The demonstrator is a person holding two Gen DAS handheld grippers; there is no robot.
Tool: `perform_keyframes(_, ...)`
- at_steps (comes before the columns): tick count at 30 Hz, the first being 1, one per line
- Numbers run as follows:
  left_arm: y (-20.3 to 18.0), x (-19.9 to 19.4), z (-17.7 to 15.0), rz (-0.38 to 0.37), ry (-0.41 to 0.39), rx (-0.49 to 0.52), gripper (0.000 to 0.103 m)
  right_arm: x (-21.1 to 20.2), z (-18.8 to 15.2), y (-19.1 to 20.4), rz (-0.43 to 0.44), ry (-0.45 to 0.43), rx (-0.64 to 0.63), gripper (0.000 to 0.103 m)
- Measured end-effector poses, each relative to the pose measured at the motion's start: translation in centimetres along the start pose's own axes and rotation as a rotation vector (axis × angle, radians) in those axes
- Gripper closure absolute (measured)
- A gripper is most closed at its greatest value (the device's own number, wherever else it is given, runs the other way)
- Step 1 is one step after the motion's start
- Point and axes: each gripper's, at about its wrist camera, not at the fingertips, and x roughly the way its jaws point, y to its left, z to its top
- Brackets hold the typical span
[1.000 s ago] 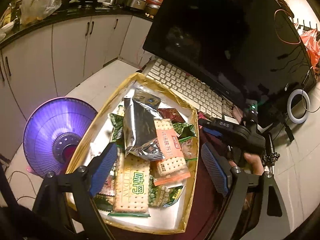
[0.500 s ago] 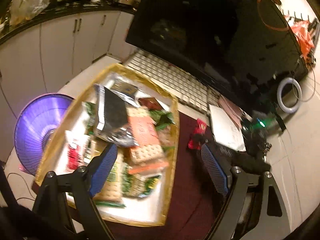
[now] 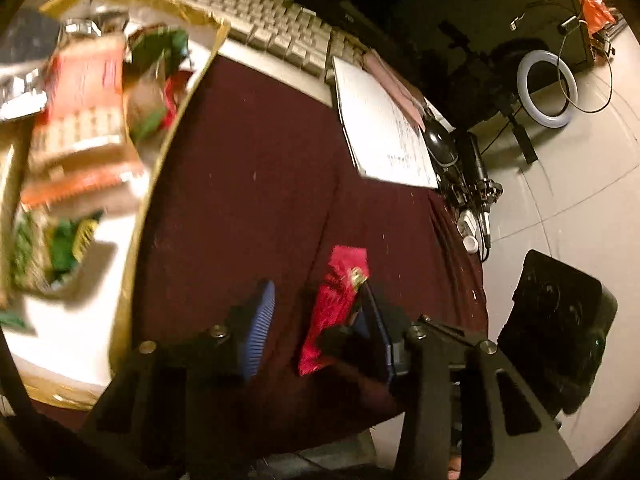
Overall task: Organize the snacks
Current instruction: 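Carry the red candy bar into the tray and open the right gripper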
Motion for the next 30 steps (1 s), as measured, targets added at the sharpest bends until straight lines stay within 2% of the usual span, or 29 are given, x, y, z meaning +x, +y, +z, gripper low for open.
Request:
perform_keyframes(1, 0.0, -0.2, -0.2, 0.0, -0.001, 0.003, 0.058, 0.3, -0.1, 0.3, 0.013, 0.006, -0.01, 0.084)
perform_keyframes(3, 0.1, -0.6, -0.7, 0.012, 0.004, 0.0, 0.073, 1.1, -0.2, 1.2, 0.029, 0.018, -0.026, 0.084)
perform_keyframes(4, 0.3, -0.9, -1.0, 0.018, 0.001, -0.008, 0.077, 1.3, -0.2, 1.7, 0.042, 0.021, -0.033, 0.084)
perform_keyframes(10, 2.1, -5.2, -1.3, 0.004, -0.107, -0.055, 0.078, 2.1, 1.2, 5.4, 0.1, 0.012, -0.123, 0.083)
perform_keyframes(18, 5.8, -9.9, 0.5, 0.053, -0.224, -0.112, 0.078, 6.2, 4.4, 10.3, 0.158, 0.018, -0.199, 0.083)
perform_keyframes(27, 9.4, -9.5, 2.2, 0.073, -0.244, -0.151, 0.078, 9.8, 6.0, 11.5, 0.087, 0.031, -0.213, 0.08)
perform_keyframes(28, 9.7, -9.4, 2.1, 0.081, -0.244, -0.156, 0.077, 10.3, 6.0, 11.5, 0.062, 0.034, -0.216, 0.079)
perform_keyframes(30, 9.6, -9.8, 1.7, 0.128, -0.251, -0.153, 0.065, 10.5, 5.7, 11.7, -0.022, 0.03, -0.221, 0.079)
